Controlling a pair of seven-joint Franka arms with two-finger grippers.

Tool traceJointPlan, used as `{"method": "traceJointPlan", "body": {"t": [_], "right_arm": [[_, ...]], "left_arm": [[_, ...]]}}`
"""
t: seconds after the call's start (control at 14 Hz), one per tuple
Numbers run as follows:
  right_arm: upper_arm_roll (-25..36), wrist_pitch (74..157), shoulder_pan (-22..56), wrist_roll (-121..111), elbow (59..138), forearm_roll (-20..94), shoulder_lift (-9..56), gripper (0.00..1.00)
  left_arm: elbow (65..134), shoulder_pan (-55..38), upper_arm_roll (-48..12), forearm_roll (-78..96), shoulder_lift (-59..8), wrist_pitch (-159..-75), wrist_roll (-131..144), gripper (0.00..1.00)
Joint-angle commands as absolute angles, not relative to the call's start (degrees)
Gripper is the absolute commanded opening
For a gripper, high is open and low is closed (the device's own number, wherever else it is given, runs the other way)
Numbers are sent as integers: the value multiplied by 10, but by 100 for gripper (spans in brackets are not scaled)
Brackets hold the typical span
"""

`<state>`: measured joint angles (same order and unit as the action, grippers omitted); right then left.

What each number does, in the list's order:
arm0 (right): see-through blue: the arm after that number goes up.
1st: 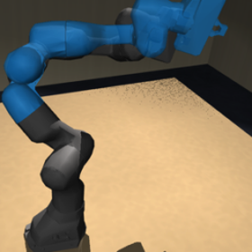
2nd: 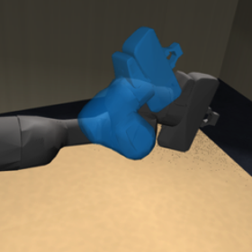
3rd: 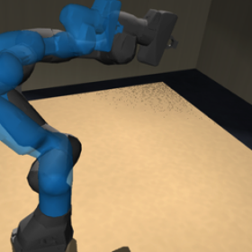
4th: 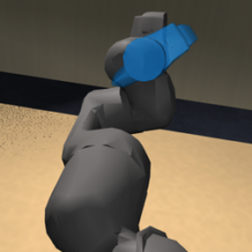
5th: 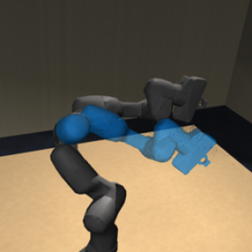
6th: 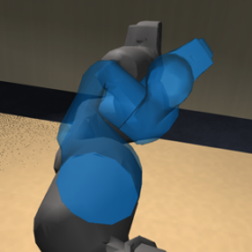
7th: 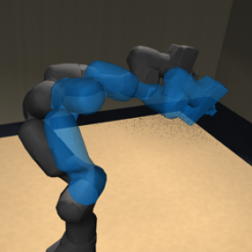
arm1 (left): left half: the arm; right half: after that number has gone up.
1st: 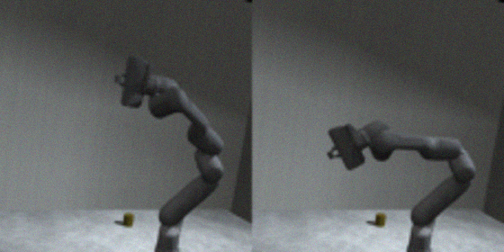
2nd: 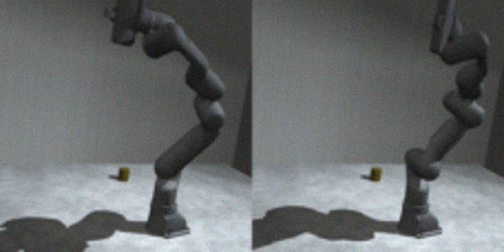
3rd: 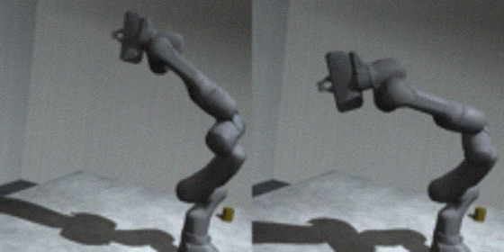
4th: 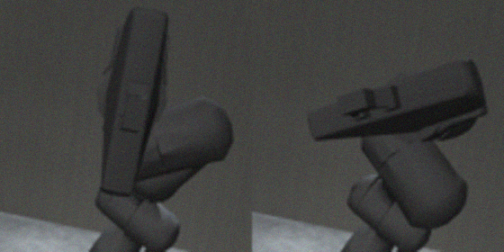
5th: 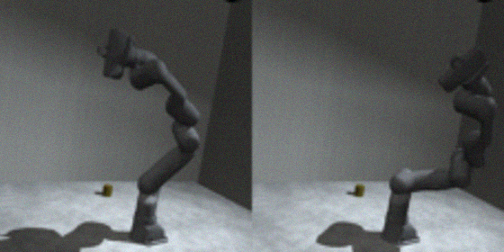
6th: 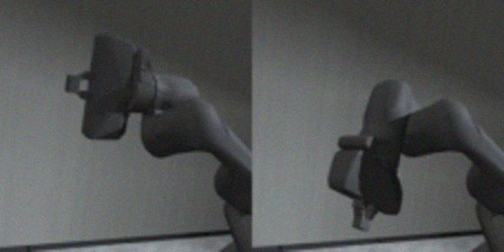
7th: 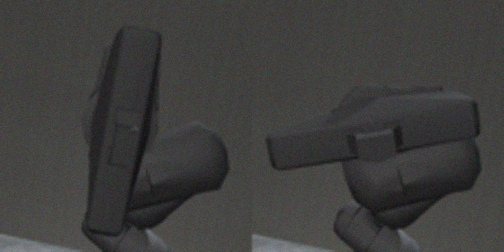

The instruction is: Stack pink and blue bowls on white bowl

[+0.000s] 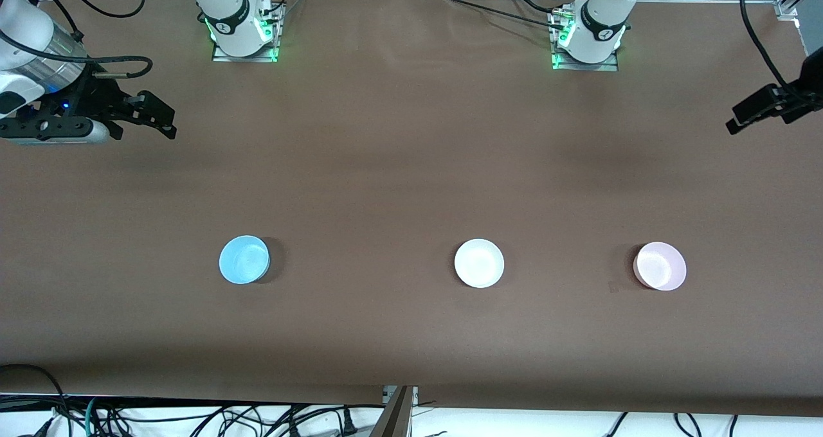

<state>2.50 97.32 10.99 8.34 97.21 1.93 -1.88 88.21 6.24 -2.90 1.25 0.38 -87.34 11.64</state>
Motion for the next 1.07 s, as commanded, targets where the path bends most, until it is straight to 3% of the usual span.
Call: {"method": "traceJointPlan", "body": {"t": [0.0, 0.36, 1.0], "right_arm": [[25, 974, 108, 77, 983, 28, -31, 100], [25, 974, 108, 77, 983, 28, -31, 100], [31, 975, 108, 76, 983, 28, -30, 100]], "left_arm": [[860, 69, -36, 19, -15, -864, 91, 100], [861, 93, -32, 55, -76, -874, 31, 100], [863, 33, -38, 54, -245, -1076, 93, 100]]}}
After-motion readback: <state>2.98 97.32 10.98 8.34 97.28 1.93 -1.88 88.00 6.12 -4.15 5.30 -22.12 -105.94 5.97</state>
